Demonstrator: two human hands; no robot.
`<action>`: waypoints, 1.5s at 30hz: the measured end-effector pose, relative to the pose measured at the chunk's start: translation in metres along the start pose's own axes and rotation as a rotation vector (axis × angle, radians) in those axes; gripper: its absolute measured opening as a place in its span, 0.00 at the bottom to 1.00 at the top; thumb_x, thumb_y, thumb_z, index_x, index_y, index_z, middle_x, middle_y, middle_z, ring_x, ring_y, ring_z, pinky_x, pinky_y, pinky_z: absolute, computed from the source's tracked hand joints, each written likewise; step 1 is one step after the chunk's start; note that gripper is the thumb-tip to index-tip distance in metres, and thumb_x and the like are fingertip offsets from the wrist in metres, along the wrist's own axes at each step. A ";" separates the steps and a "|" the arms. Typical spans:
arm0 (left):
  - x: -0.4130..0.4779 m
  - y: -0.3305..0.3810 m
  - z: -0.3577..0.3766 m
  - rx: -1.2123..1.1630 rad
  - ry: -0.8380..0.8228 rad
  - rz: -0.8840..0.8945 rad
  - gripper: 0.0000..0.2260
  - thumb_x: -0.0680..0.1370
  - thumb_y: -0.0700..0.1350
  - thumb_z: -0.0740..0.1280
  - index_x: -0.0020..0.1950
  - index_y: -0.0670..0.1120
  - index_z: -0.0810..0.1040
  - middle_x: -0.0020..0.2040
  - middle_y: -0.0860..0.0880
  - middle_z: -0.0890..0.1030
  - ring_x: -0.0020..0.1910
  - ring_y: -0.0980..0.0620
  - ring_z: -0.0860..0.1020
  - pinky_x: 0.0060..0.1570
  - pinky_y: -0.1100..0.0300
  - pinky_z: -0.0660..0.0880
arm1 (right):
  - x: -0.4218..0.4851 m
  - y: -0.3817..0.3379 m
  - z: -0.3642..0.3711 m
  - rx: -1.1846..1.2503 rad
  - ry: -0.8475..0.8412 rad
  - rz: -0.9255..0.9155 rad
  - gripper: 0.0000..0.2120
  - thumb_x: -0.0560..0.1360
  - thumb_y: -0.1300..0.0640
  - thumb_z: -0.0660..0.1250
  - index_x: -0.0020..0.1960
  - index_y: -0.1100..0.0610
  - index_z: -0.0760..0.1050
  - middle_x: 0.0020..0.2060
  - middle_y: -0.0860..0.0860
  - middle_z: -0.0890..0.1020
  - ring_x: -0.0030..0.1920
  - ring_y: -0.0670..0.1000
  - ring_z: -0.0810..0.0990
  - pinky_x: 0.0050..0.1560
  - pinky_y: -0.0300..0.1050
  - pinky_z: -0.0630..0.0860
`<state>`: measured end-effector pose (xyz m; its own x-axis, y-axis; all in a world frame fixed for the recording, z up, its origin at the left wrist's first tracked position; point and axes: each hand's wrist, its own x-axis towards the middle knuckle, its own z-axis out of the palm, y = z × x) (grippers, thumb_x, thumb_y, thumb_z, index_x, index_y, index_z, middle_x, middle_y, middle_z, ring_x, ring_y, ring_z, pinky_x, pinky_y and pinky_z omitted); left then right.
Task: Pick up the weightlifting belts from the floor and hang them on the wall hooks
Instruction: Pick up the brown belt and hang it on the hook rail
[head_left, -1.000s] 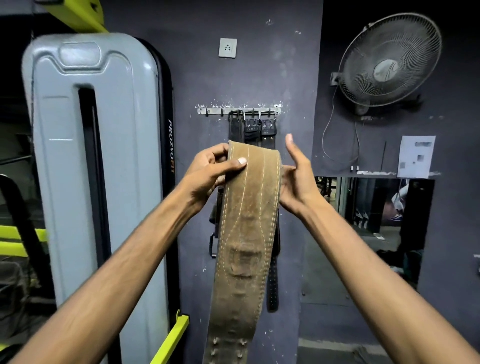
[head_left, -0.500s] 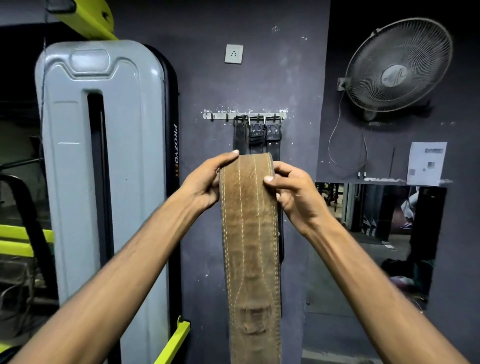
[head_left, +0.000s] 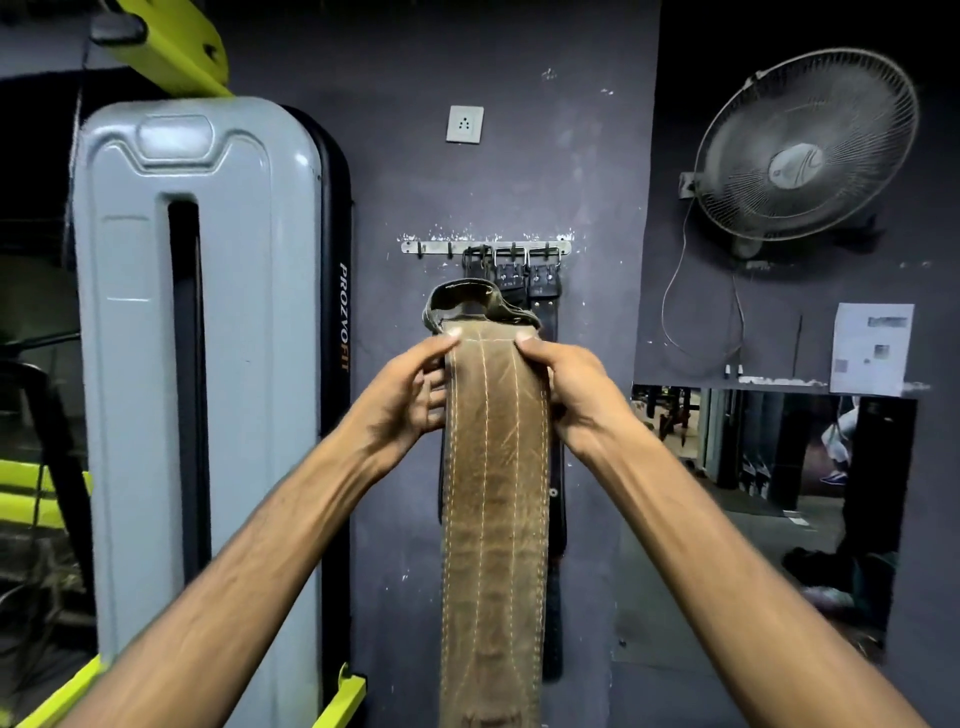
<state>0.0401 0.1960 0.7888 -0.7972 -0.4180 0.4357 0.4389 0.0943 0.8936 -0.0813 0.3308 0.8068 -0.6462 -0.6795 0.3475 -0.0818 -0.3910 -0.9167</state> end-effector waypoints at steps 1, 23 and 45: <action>0.004 0.002 -0.002 -0.027 0.003 -0.053 0.27 0.72 0.65 0.67 0.57 0.44 0.80 0.44 0.49 0.81 0.36 0.55 0.78 0.39 0.59 0.75 | 0.002 0.005 -0.002 -0.021 -0.010 -0.036 0.10 0.80 0.58 0.67 0.46 0.62 0.83 0.32 0.51 0.86 0.32 0.47 0.82 0.35 0.40 0.80; 0.164 -0.058 -0.109 0.670 0.034 0.143 0.17 0.80 0.58 0.62 0.51 0.45 0.79 0.43 0.51 0.83 0.43 0.55 0.80 0.45 0.61 0.75 | 0.171 0.077 0.025 -0.313 0.122 -0.192 0.07 0.79 0.55 0.67 0.47 0.57 0.81 0.37 0.52 0.80 0.35 0.48 0.76 0.32 0.36 0.73; 0.416 -0.109 -0.221 0.751 0.491 0.652 0.25 0.77 0.48 0.71 0.73 0.48 0.70 0.61 0.49 0.81 0.51 0.41 0.83 0.53 0.52 0.80 | 0.452 0.148 0.070 -0.636 0.365 -0.722 0.26 0.80 0.58 0.65 0.73 0.53 0.58 0.47 0.50 0.82 0.43 0.52 0.83 0.47 0.59 0.82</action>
<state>-0.2475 -0.1875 0.8485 -0.1810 -0.3863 0.9044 0.2192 0.8807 0.4200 -0.3324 -0.0770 0.8422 -0.4664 -0.1414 0.8732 -0.8602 -0.1576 -0.4850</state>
